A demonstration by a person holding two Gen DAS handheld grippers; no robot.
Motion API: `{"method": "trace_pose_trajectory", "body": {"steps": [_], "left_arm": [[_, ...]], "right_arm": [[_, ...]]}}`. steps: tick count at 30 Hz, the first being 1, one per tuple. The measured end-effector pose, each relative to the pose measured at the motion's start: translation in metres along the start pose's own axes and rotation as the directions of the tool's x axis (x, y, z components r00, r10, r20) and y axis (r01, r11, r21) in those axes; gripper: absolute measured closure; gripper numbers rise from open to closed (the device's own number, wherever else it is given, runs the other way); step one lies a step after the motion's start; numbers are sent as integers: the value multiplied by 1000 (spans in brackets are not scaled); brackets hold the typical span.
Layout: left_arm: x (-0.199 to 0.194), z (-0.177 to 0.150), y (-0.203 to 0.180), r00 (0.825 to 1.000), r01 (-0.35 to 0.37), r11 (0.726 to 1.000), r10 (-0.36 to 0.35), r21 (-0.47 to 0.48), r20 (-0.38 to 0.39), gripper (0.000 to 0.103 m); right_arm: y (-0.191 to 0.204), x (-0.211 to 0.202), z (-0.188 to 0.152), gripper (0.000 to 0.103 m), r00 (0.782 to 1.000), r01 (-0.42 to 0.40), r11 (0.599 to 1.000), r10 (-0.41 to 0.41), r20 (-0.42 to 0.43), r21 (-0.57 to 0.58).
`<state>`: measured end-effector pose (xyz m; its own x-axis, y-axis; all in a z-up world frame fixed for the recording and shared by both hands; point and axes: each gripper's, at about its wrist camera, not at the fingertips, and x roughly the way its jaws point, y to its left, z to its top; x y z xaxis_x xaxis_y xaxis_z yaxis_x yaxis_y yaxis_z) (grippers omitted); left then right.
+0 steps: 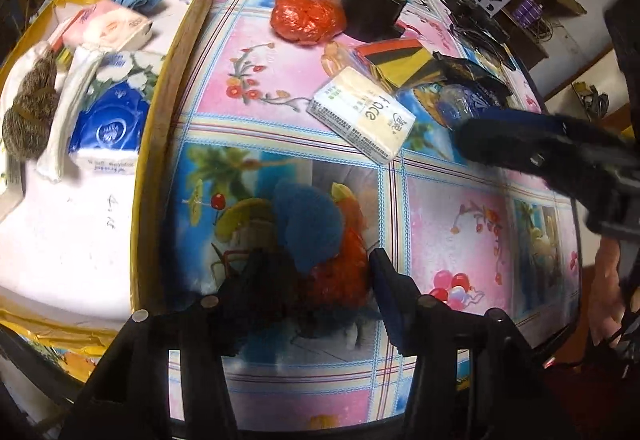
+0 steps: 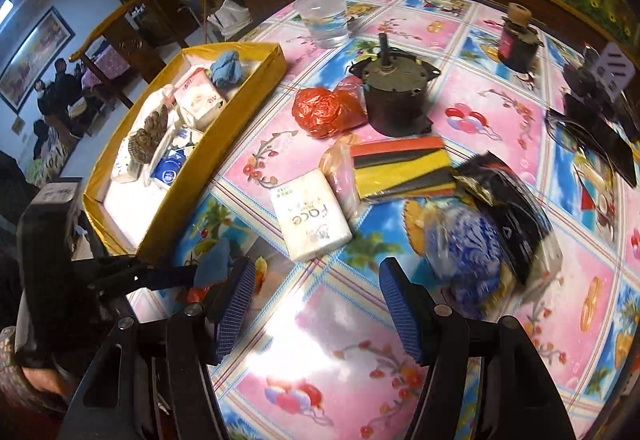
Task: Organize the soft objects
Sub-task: 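Grasp the blue glove with red bag with left while right grasps the white face tissue pack, then carry the blue glove with left while right carries the face tissue pack over the box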
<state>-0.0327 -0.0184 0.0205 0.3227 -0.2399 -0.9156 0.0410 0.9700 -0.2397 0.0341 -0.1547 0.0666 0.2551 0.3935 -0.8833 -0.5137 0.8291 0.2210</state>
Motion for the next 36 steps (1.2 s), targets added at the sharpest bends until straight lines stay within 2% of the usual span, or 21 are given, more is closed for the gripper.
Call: {"method": "trace_pose_trajectory", "body": {"steps": [2,4,6,9,15,16,17,27,36], "left_arm": [[0,-3,-3,1000,-24,999,24,23,14,55],[-1,-4,-1,999,-48,998,47,31,25,66],[-3,-4,3,999,-41,999,40,21,27,69],[-3,-4,8,999,-26,1000,26,10,28,70],[-2,-5,2,998,-57,998,55,32,35,69],[-2,-5,2,998,-56,998,54,29,36,69],[-2,-5,2,998,-56,998,55,26,39,69],[-10,-2,2,992,-89,996,90,-18,94,73],[-22,11,-17,973,-166,985,156,43,169,73]], "right_arm": [[5,9,6,34,1000,12,1000,-13,-9,-21],[12,16,12,34,1000,25,998,-26,-16,-55],[18,25,17,34,999,41,995,-43,-19,-88],[22,40,24,34,997,64,992,-68,-37,-109],[26,68,29,34,991,90,986,-103,-87,-143],[26,70,28,42,991,83,987,-96,-91,-135],[25,70,26,58,992,76,989,-89,-93,-126],[12,30,4,60,998,55,997,-56,-27,-51],[-1,7,-9,60,999,47,999,-47,1,-6]]}}
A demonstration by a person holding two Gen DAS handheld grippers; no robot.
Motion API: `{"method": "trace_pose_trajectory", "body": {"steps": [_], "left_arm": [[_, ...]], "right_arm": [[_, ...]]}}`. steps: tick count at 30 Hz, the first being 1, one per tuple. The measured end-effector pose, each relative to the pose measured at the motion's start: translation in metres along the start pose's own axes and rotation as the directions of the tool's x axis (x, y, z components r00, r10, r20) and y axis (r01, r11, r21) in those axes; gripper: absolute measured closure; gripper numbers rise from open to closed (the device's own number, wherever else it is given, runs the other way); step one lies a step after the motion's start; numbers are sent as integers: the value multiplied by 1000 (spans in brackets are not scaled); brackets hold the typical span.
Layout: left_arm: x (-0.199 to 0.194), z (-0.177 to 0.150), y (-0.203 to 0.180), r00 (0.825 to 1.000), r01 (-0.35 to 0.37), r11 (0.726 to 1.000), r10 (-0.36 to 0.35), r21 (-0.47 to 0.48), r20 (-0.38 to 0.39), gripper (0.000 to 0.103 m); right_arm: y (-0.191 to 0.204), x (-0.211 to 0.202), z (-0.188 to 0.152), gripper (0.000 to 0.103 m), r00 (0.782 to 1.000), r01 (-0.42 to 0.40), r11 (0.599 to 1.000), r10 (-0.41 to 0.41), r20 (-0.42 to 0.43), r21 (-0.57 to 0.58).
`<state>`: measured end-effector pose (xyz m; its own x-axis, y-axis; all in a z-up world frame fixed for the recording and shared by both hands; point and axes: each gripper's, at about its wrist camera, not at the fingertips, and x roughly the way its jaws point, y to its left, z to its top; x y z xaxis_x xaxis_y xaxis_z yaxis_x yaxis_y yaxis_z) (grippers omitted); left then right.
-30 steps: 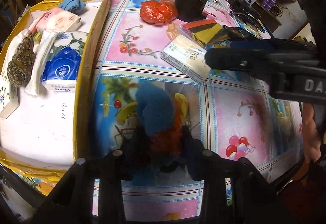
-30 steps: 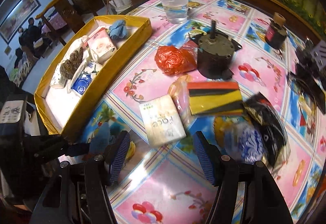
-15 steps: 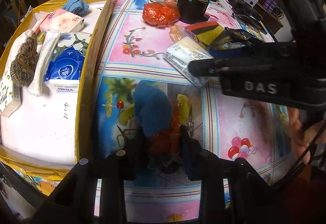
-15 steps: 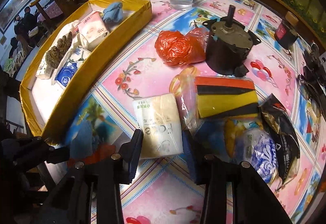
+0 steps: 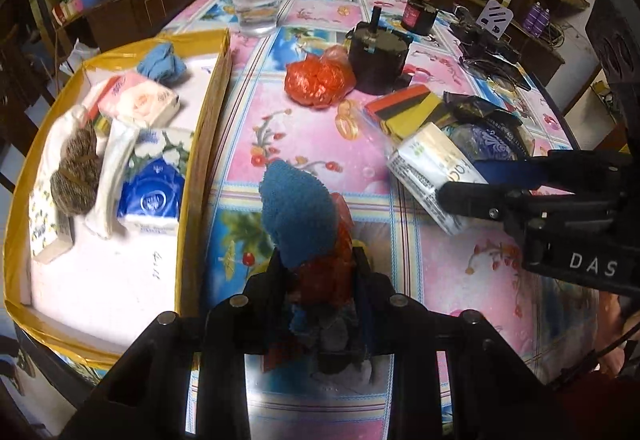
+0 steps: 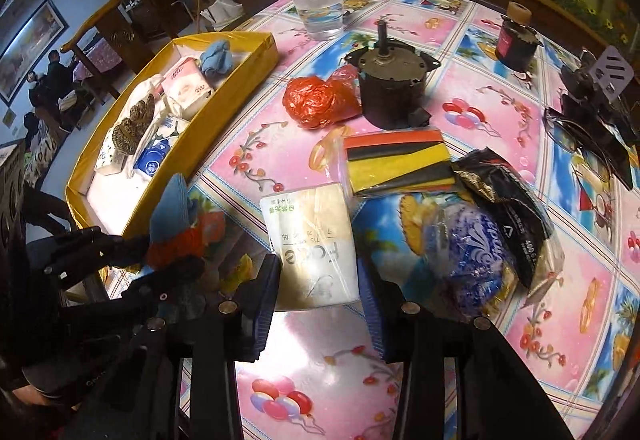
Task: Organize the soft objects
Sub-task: 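Carry the blue glove with left while right carries the face tissue pack over the box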
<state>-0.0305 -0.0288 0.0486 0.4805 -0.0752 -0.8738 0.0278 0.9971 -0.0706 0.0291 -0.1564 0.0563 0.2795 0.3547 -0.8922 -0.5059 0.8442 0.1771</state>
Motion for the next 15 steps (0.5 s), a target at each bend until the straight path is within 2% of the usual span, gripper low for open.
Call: {"method": "trace_pose_trajectory", "body": {"steps": [6,15], "left_arm": [[-6,7,-8,999,-32,999,30,36,41,73],[-11,9,-6,996,-56,998,53,39,72,73]], "right_arm": [[-8,-6,-4,60,1000,7,1000,-7,2,18],[-6,-8,-6,60,1000,8,1000,-8,-1,19]]}}
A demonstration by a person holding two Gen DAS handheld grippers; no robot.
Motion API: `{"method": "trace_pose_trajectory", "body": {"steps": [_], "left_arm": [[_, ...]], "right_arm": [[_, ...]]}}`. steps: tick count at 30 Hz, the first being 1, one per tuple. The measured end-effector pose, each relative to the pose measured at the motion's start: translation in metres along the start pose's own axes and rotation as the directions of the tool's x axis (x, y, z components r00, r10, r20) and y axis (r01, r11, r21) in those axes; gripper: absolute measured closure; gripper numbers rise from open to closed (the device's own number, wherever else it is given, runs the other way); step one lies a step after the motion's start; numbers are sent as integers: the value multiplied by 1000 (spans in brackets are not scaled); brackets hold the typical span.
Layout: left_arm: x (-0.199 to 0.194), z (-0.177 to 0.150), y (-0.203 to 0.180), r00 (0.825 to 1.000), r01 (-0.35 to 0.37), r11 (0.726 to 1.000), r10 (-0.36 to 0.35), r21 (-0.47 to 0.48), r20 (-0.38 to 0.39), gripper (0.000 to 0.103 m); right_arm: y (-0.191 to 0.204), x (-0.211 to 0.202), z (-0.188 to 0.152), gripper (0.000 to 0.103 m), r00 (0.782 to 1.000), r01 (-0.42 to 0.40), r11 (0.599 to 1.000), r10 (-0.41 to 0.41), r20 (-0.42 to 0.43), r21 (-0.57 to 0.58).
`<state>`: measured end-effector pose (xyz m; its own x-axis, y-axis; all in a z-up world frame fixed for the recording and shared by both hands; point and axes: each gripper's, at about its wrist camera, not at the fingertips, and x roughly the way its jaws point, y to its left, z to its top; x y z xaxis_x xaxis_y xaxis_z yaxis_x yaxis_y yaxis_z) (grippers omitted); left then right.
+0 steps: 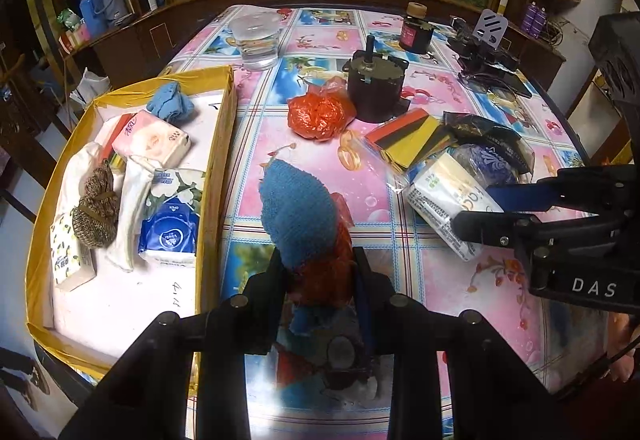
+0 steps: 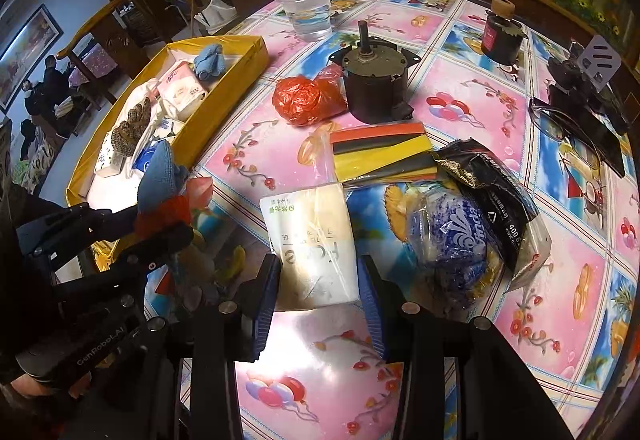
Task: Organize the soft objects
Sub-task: 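Carry the blue glove with left while right carries the face tissue pack over the box, then open left to drop the blue glove while right releases the face pack in the box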
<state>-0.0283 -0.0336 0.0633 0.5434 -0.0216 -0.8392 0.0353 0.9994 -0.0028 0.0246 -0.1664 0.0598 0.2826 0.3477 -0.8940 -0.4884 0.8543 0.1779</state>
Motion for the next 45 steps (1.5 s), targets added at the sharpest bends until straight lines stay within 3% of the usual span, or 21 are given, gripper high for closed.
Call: {"method": "trace_pose_trajectory", "body": {"steps": [12,19,27,45], "left_arm": [[-16,3,37,999,3,995,2,-103,52,73],[-30,1,91,996,-18,975,37,-223,83,73],[-22,-15,162,996,-74,941,88,-331,28,73],[2,-39,205,997,-62,955,49,-289,-52,73]], "right_arm": [[24,0,10,60,1000,2,998,-2,-1,-57],[55,0,24,60,1000,3,991,-1,9,-136],[112,2,41,60,998,-17,967,32,56,-253],[200,65,53,59,992,-122,937,106,-68,-328]]}}
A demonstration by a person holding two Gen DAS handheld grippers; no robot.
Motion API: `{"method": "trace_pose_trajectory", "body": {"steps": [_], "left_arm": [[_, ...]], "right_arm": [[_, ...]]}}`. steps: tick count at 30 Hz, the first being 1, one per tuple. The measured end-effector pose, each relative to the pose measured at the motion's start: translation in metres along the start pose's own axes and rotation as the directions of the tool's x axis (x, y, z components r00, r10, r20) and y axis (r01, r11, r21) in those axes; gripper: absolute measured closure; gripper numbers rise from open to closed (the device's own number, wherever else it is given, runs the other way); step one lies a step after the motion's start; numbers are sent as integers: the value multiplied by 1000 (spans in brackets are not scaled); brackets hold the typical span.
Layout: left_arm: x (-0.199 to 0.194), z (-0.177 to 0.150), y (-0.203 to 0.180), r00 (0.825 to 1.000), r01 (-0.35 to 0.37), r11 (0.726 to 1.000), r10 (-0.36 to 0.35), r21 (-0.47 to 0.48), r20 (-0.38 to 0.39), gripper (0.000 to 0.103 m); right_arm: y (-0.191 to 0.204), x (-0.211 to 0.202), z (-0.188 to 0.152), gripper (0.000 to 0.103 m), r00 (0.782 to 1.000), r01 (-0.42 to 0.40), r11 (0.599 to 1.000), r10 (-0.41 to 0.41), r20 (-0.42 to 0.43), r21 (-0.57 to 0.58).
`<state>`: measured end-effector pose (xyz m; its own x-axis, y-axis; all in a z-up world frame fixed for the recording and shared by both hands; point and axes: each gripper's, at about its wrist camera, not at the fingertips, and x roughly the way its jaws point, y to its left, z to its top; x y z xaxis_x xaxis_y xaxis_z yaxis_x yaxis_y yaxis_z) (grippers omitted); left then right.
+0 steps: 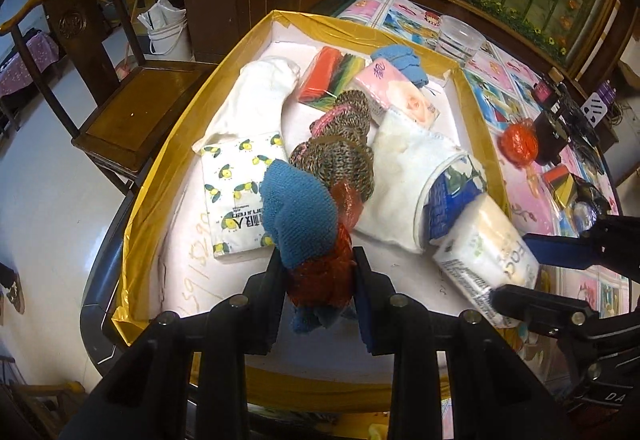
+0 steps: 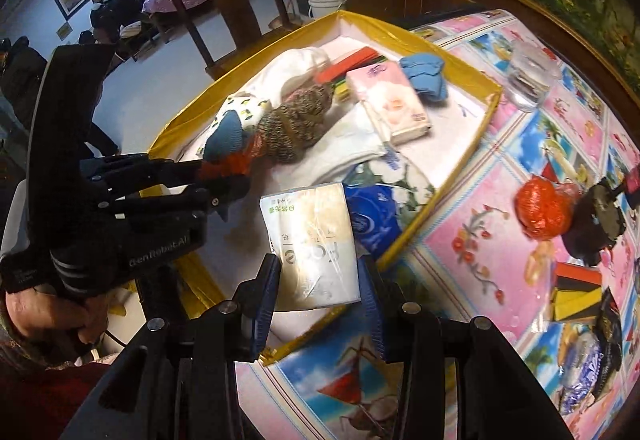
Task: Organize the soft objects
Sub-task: 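Open left to drop the blue glove while right releases the face pack in the box, then move both open grippers back from the box to the table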
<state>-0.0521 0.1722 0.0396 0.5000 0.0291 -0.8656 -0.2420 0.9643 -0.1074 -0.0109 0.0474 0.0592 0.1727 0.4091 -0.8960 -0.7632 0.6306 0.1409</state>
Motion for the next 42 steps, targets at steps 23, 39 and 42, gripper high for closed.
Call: {"method": "trace_pose_trajectory", "body": {"steps": [23,39,42], "left_arm": [[-7,5,-11,999,22,1000,-23,13,36,52],[-22,6,-79,996,40,995,-47,88,78,46],[-19,5,-101,996,58,990,-66,126,61,45]], "right_arm": [[-13,-4,-11,49,1000,-10,998,10,3,70],[-112,-63,-78,49,994,31,937,-66,88,347],[-134,-73,-101,49,993,43,912,-85,86,407]]}}
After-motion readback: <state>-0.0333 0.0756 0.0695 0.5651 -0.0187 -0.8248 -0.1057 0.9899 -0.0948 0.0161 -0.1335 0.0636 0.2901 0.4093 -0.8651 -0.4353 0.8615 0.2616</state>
